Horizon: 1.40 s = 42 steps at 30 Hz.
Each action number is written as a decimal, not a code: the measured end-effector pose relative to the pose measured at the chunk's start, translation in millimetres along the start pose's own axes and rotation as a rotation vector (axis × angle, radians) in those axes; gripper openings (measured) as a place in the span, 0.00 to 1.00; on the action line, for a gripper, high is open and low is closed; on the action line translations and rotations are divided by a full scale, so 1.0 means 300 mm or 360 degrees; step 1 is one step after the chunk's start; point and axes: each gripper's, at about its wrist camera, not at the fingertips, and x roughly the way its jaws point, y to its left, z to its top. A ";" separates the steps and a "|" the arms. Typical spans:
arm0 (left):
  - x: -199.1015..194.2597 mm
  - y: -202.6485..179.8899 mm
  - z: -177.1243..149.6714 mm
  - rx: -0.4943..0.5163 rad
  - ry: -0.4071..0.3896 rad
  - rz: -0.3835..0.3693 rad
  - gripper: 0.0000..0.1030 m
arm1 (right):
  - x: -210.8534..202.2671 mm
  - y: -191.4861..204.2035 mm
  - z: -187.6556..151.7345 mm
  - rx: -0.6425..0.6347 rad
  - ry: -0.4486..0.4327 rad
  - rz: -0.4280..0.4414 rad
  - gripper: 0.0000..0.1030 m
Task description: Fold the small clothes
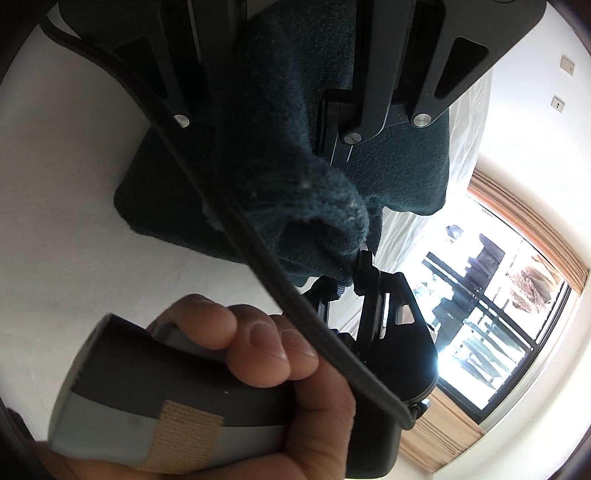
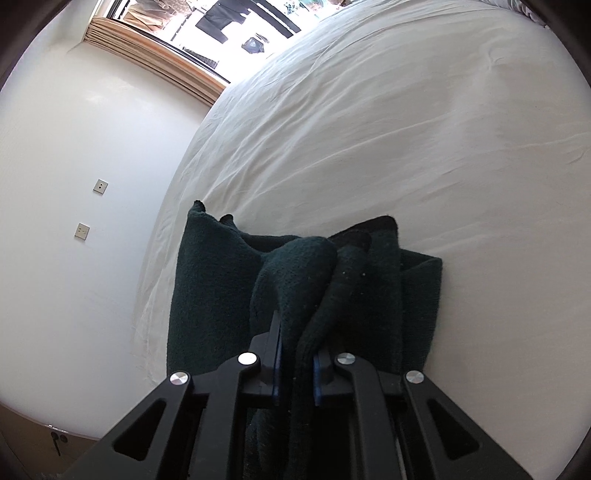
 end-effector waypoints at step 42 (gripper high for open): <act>-0.223 0.571 -0.402 -0.0654 0.0085 -0.0131 0.79 | -0.093 0.002 -0.261 0.0178 -0.0069 0.0065 0.19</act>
